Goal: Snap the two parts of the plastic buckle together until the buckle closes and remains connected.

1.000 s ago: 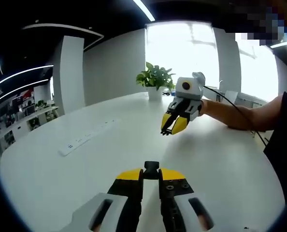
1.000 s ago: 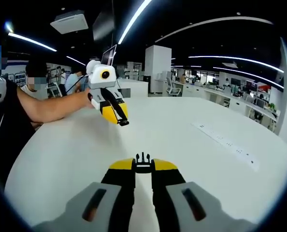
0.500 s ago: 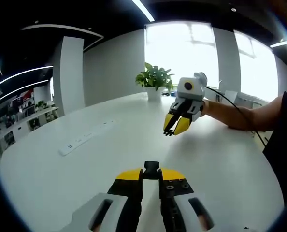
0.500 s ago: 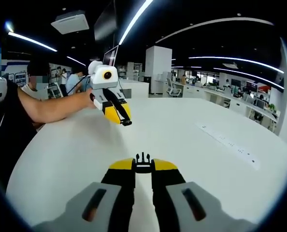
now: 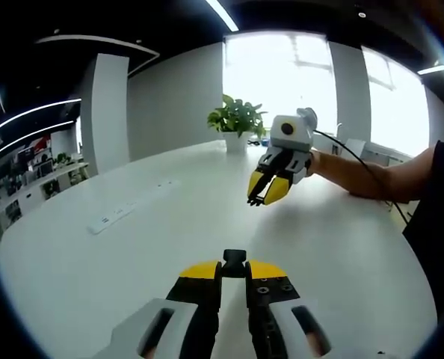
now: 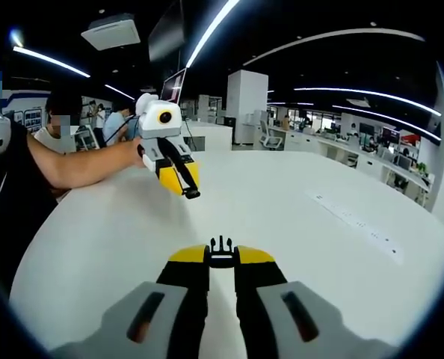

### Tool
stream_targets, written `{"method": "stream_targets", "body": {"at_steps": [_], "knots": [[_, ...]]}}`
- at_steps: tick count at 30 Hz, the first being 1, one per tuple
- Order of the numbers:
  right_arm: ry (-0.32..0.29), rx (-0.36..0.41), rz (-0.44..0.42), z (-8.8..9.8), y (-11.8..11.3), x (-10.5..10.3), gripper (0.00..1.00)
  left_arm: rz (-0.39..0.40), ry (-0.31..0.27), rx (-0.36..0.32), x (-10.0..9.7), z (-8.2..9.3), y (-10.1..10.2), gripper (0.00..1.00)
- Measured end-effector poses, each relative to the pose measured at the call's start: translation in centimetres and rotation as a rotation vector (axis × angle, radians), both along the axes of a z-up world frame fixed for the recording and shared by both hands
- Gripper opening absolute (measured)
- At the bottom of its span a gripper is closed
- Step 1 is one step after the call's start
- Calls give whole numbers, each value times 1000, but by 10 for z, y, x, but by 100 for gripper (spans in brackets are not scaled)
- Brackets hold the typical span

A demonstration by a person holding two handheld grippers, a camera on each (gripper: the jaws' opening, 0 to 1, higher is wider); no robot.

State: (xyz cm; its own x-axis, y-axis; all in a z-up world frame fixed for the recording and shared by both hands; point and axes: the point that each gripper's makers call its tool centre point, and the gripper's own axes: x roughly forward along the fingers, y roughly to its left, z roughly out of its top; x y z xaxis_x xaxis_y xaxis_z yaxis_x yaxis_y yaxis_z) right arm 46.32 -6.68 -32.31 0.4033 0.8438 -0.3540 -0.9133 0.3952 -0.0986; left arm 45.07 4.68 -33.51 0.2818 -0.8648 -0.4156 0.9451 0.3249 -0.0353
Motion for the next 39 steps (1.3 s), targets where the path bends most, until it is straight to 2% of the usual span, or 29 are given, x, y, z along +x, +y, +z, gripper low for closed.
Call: {"method": "stream_targets", "body": {"at_steps": [7,10,17,20,24,33,39], "knots": [[7,-8,8,-3,2,-4,11,-15,1,7,-3,2,2,11],[7,-11,13,-3,5,-7,11,-19,2,4,-12,3,-1,11],[15,-3,9,-5,6,-7,11,-19,13,18,-12,-3,2,11],[22,-30,14,-10,6,-8,11,-19,11,33,-11,-6,3,11],[22,-21,9,-7,6,-8,11,-16,16,37,-10,-8,4,11],[9,-13,-2,-3,6,-15,11,-9,11,32,-3,-4,6,11],[5,-11,-6,-2,5,-14,11,-32,-1,30,-11,1,1,11]]}}
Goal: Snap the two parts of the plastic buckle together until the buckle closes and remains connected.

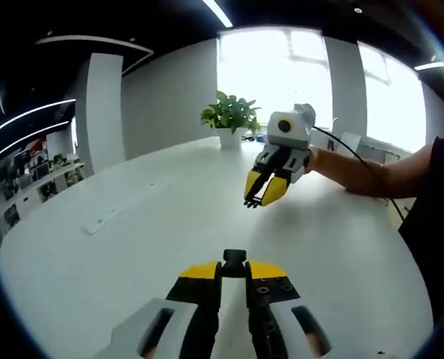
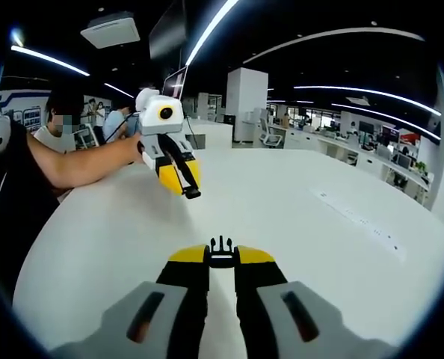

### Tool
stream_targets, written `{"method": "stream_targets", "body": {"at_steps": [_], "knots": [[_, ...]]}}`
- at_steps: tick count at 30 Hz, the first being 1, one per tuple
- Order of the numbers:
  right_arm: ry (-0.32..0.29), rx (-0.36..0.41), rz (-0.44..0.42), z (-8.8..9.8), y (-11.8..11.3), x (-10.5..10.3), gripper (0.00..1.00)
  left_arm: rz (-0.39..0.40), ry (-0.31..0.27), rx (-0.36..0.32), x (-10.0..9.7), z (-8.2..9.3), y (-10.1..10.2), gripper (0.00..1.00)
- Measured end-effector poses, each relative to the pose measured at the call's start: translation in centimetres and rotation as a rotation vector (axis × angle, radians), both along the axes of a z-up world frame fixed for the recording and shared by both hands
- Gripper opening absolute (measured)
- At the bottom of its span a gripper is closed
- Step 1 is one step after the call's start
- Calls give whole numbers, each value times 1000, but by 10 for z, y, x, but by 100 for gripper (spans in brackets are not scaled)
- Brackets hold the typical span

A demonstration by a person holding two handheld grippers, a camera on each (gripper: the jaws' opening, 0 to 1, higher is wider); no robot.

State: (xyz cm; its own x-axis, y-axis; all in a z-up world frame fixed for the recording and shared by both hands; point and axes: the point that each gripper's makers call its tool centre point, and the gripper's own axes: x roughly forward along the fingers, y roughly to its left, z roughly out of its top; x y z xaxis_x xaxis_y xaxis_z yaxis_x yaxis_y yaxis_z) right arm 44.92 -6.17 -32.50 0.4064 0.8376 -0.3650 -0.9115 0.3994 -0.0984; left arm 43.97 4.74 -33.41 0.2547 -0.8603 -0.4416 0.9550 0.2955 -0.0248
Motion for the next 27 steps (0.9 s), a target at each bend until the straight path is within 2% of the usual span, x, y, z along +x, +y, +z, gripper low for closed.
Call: {"method": "stream_targets", "body": {"at_steps": [7,10,19,27], "knots": [[-2,10,11,4,3,-7,11,25,-16,-1,-1,4,11,11],[-4,-13,12,-1,3,-12,11,31,-18,10,-2,3,14,11],[-20,-9,9,4,3,-15,11,28,-25,28,-5,-1,14,11],[-26,-6,7,6,2,-19,11,32,-38,27,-10,3,17,11]]}}
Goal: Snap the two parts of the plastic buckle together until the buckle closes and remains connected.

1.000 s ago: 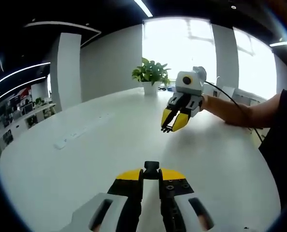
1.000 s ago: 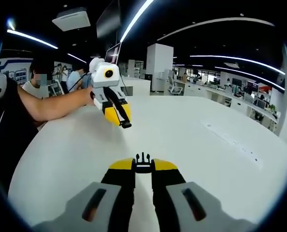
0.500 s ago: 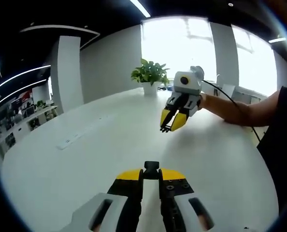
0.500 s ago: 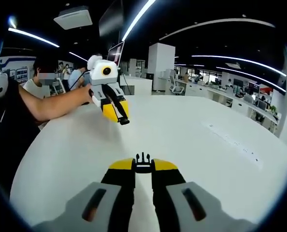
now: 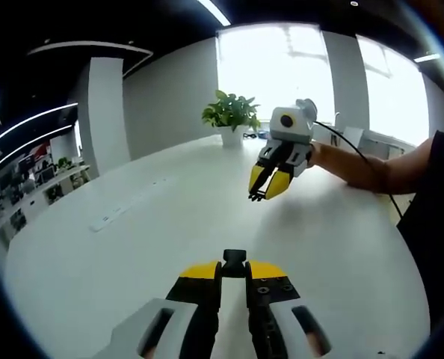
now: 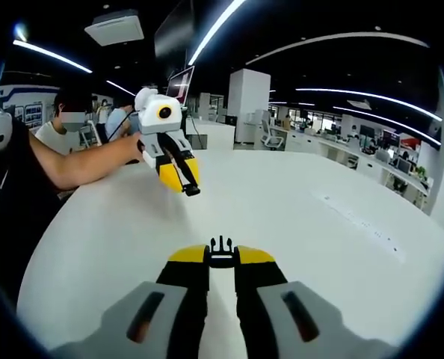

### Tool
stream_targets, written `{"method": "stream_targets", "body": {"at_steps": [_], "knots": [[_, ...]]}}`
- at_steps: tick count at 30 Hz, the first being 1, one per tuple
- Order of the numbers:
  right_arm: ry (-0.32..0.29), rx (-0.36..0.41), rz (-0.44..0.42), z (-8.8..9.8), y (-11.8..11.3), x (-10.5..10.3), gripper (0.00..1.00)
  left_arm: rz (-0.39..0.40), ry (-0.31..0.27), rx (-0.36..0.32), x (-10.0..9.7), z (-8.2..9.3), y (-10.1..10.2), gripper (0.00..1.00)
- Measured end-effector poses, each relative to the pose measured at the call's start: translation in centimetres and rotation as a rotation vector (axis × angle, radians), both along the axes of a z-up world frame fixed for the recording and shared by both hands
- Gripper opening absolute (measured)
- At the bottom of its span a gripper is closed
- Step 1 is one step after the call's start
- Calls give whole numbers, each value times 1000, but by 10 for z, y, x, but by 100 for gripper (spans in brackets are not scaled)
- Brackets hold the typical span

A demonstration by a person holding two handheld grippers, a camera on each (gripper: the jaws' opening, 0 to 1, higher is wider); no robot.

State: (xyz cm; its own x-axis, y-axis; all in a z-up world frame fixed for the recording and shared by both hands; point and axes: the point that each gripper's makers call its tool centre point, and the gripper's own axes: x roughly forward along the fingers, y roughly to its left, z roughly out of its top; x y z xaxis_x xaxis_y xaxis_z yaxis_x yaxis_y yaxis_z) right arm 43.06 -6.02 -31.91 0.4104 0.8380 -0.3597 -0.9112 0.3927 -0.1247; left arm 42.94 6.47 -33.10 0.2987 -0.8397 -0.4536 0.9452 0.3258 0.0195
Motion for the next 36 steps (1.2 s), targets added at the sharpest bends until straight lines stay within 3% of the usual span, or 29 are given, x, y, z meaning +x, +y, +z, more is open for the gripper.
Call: {"method": "stream_targets", "body": {"at_steps": [21,36], "knots": [[7,-6,24,1,6,-8,11,-15,8,19,-12,-1,2,11],[10,-21,20,-6,8,-18,11,-22,20,57,-22,-12,-4,11]]}}
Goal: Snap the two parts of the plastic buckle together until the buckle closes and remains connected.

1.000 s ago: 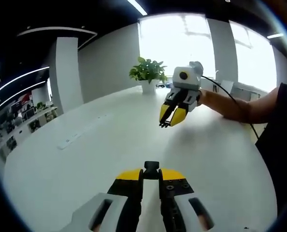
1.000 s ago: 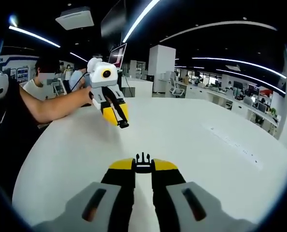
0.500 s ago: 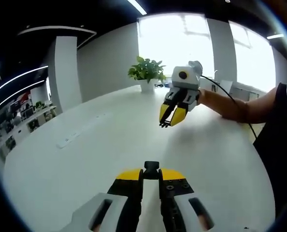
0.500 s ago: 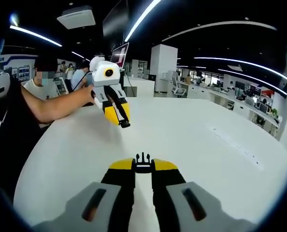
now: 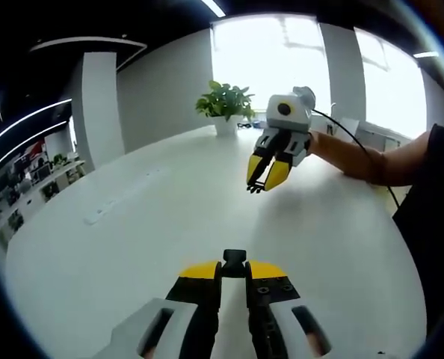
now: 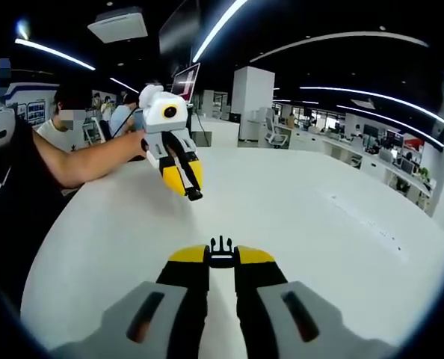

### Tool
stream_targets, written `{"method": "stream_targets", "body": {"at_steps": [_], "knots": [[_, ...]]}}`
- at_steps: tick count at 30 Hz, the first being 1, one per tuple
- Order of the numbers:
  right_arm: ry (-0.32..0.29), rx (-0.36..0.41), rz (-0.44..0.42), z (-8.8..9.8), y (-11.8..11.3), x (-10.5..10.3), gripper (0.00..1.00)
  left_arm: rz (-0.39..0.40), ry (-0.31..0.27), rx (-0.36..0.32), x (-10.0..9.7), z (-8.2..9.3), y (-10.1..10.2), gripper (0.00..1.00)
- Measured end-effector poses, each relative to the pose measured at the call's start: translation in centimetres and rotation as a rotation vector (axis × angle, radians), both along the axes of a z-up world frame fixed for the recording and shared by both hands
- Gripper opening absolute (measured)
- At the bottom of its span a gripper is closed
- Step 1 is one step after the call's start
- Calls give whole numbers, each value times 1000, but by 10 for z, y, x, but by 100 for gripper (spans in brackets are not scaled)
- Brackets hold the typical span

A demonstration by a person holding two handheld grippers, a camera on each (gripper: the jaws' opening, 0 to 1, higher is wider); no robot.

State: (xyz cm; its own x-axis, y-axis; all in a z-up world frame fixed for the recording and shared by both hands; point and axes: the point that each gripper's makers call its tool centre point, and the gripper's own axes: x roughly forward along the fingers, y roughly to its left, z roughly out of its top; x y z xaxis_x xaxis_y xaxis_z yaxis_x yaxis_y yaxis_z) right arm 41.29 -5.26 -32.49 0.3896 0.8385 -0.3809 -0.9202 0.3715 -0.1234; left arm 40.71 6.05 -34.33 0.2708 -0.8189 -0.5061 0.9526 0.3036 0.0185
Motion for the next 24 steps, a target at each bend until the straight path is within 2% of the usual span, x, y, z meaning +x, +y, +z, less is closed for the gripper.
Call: {"method": "stream_targets", "body": {"at_steps": [20,24], "knots": [[0,-2,2,1,0,-4,11,1,20,0,-9,-5,8,11],[2,-6,9,0,3,-6,11,-2,21,-24,-9,0,9,11]]}}
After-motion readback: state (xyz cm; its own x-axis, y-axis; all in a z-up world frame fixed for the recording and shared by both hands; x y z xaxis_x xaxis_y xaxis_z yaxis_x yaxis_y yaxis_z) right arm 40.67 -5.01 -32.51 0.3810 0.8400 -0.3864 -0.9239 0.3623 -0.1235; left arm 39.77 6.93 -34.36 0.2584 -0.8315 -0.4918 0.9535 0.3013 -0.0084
